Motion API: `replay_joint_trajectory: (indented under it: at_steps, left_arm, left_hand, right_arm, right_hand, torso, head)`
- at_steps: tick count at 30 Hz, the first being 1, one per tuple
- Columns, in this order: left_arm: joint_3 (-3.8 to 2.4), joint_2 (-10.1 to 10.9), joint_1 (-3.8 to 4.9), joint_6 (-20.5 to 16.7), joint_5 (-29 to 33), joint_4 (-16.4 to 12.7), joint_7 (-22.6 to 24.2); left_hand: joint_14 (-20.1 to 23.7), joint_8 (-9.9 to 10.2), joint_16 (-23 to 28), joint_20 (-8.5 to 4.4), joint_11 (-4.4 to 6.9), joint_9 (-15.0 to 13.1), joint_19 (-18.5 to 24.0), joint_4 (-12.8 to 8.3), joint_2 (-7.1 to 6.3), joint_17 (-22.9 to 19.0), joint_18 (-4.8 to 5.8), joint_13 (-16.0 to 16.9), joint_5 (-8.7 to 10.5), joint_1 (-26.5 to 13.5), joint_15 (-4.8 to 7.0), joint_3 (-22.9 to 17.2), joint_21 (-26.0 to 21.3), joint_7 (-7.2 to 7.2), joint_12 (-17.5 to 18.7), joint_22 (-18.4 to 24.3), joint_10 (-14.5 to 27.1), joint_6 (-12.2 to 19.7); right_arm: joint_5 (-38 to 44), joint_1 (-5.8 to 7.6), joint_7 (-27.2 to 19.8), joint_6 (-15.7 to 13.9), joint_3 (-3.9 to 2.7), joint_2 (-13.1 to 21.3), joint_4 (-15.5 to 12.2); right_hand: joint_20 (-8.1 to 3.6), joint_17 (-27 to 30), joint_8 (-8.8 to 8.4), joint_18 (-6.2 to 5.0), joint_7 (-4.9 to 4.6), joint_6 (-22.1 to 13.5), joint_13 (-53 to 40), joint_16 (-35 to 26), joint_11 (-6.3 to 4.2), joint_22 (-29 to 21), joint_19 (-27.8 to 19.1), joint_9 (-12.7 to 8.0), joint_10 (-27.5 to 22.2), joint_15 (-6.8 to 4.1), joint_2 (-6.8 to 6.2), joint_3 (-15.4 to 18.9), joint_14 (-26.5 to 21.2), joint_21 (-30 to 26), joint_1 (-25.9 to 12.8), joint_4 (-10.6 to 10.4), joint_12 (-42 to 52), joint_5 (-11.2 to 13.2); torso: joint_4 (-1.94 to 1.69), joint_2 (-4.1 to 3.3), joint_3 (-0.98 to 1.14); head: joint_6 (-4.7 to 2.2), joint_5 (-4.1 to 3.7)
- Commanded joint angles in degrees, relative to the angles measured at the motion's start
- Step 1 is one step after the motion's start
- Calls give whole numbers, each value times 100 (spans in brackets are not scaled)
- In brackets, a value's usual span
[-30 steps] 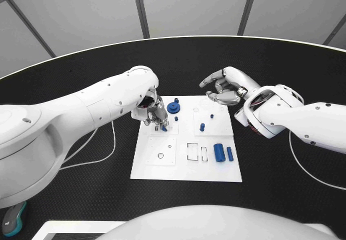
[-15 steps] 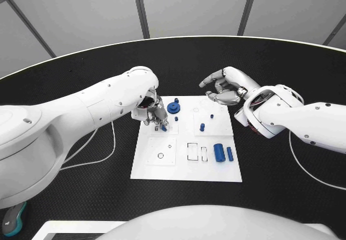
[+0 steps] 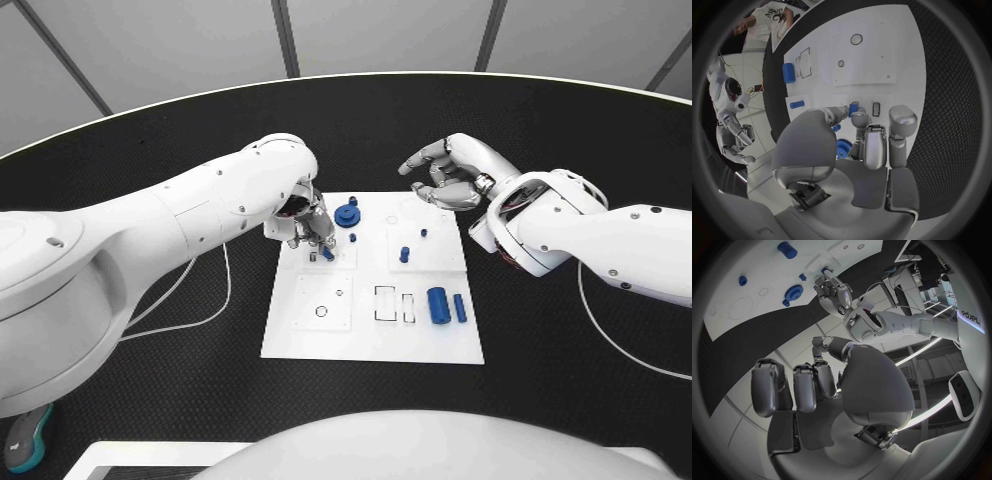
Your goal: Assemble the parts on the task board
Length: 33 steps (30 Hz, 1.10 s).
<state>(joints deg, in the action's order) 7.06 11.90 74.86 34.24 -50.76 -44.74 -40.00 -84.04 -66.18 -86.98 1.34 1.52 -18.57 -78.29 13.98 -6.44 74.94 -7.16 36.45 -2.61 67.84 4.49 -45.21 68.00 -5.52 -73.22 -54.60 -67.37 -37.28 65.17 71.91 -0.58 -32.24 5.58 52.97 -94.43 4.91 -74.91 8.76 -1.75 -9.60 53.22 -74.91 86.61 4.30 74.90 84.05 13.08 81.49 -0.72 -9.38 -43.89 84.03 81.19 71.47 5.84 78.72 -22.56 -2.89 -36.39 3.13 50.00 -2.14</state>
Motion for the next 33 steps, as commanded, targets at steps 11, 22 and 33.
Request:
replay_joint_trajectory:
  at_steps: [11,22,33]
  left_arm:
    - [0,71,-7,-56,28,-86,-321]
    - [0,88,-12,-100,114,-121,-313]
    - [0,66,-13,81,198,-89,-329]
  left_hand:
    - [-395,-36,-9,-16,13,-136,-37,-56,75,749,42,1,-12,25,54,3,35,311,-19,-15,-29,-343]
    - [-396,-33,-10,-17,14,-138,-38,-62,80,752,43,4,-12,30,56,1,37,312,-18,-18,-32,-345]
    - [-403,-28,-22,-20,17,-145,-46,-71,80,782,48,25,-12,36,58,7,55,314,-20,-46,-44,-349]
  right_arm:
    - [0,0,0,7,0,2,5]
    - [0,0,-3,8,0,-8,14]
    - [0,0,1,9,0,-9,15]
  right_hand:
    - [38,-813,-33,-60,4,42,-406,-31,-10,811,222,-13,-18,33,8,1,436,1,-44,27,2,-14]
    - [38,-813,-33,-60,4,42,-406,-31,-10,811,222,-13,-18,33,8,1,436,1,-44,27,2,-14]
    - [38,-813,-33,-60,4,42,-406,-31,-10,811,222,-13,-18,33,8,1,436,1,-44,27,2,-14]
  torso:
    - [-8,-3,-1]
    - [1,-2,-2]
    - [-1,-6,0]
  head:
    - [0,-2]
    - [0,11]
    - [0,3]
